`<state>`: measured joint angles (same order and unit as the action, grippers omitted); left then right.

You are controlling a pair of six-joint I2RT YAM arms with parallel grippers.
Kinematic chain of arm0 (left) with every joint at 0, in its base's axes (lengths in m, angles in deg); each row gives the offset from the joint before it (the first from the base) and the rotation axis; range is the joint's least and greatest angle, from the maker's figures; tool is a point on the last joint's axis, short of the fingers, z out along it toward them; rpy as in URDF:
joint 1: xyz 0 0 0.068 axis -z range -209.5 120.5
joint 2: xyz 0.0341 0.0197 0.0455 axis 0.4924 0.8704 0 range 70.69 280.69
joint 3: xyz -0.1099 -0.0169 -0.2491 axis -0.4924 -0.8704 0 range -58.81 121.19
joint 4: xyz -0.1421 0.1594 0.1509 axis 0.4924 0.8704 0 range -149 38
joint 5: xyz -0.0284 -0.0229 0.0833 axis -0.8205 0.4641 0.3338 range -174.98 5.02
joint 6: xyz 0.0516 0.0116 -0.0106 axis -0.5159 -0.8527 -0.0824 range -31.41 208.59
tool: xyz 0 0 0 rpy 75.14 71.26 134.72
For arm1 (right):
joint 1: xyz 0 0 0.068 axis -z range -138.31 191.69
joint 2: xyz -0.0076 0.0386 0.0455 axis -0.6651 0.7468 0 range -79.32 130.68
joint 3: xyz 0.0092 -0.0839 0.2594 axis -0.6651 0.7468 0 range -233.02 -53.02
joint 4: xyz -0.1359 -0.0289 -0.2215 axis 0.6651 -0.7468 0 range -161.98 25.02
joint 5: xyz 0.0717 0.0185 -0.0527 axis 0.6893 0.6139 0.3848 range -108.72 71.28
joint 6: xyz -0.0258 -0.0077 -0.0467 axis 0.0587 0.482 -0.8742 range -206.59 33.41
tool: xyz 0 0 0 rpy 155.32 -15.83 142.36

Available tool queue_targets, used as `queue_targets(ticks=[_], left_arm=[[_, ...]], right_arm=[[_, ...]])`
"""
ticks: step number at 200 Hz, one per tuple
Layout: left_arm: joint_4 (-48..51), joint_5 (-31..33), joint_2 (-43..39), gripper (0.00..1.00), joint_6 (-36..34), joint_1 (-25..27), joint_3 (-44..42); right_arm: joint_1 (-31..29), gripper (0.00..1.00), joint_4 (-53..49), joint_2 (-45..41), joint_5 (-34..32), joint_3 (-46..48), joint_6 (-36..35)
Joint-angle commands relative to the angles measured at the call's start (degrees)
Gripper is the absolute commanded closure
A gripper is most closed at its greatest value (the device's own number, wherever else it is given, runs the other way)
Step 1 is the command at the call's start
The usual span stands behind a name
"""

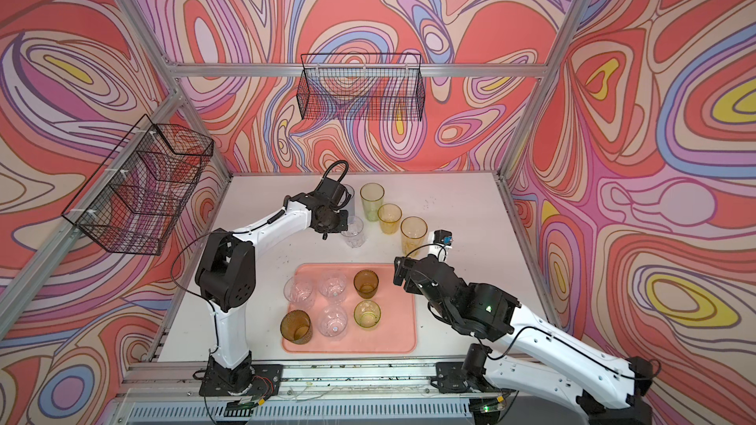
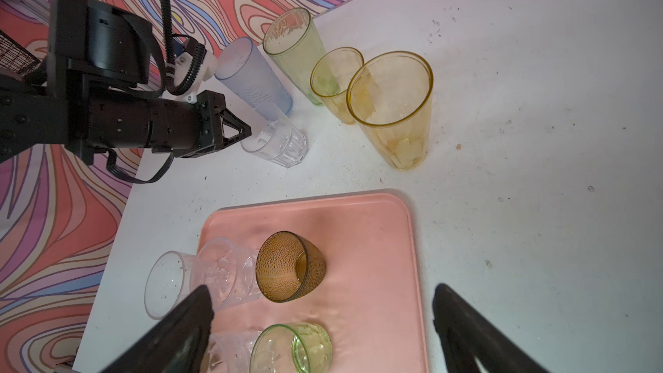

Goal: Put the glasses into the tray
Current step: 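Lower the left gripper and close it on the small clear glass rim, then lift the clear glass with the left gripper while the right gripper nears the tray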

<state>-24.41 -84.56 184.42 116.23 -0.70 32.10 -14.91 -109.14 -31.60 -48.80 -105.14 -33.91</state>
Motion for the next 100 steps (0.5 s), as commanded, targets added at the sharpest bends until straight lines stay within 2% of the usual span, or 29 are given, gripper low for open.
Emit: queue_targets(ticks=[1, 56, 100], left_arm=[[-0.03, 0.13, -3.59, 1.0, 0.31, -0.06, -1.21], [-2.65, -0.4, -8.0, 1.0, 0.75, -0.06, -5.6], [-5.22, -1.13, -12.31, 1.0, 0.94, -0.06, -10.23]], right_arm=[[0.16, 0.01, 0.17, 0.52, -0.85, -0.09, -0.79], [0.13, 0.02, 1.39, 1.23, 0.15, 0.98, -0.58], [0.15, 0.01, 11.46, -0.35, 6.03, 5.13, -2.21]])
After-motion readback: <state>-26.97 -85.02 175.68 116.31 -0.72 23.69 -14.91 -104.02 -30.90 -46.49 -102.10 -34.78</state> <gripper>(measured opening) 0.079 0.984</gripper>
